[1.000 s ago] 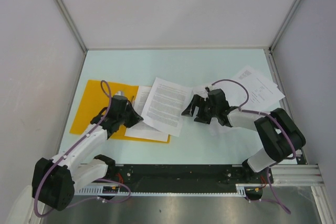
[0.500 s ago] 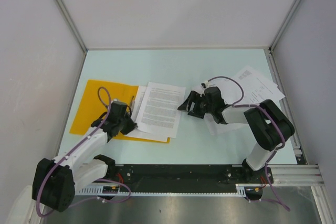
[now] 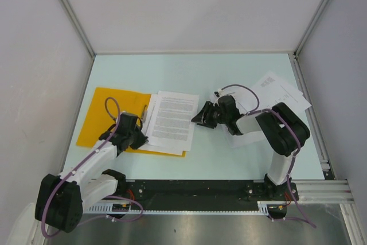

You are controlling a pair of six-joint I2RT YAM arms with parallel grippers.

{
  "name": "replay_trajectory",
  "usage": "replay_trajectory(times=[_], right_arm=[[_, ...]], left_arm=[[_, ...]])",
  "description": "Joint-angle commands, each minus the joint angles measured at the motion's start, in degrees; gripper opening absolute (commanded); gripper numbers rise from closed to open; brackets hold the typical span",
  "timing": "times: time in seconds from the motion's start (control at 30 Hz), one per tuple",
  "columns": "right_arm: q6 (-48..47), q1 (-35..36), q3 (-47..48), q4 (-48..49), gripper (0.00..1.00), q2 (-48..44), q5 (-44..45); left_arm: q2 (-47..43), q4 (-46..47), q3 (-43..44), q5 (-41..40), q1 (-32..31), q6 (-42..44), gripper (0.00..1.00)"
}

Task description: Put the files into the folder

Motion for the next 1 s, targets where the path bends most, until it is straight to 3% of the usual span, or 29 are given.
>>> replay_trajectory(times=[0.0,0.37,0.7,0.97], right_arm=[[-0.1,1.23,1.74,0.38,0.48,3.31,-0.11],[-0.1,1.67,2.71,2.14,0.24,4.18,-0.99],[-0.1,2.37,4.47,3.11,0.25,5.86,-2.3],[0.08,2.46,4.73,3.46,0.2,6.38,-2.92]], left_arm=[[-1.51,-0.41,-0.58,-1.06,1.07,0.03,0.0],[-0.55,-1.73,-1.28,-0.62,2.75,1.79,0.0],[-1.43,-3.49,-1.1,-0.89,4.06,2.67,0.0],[-1.34,-4.63,-1.19,-1.33,4.68,3.02,0.0]])
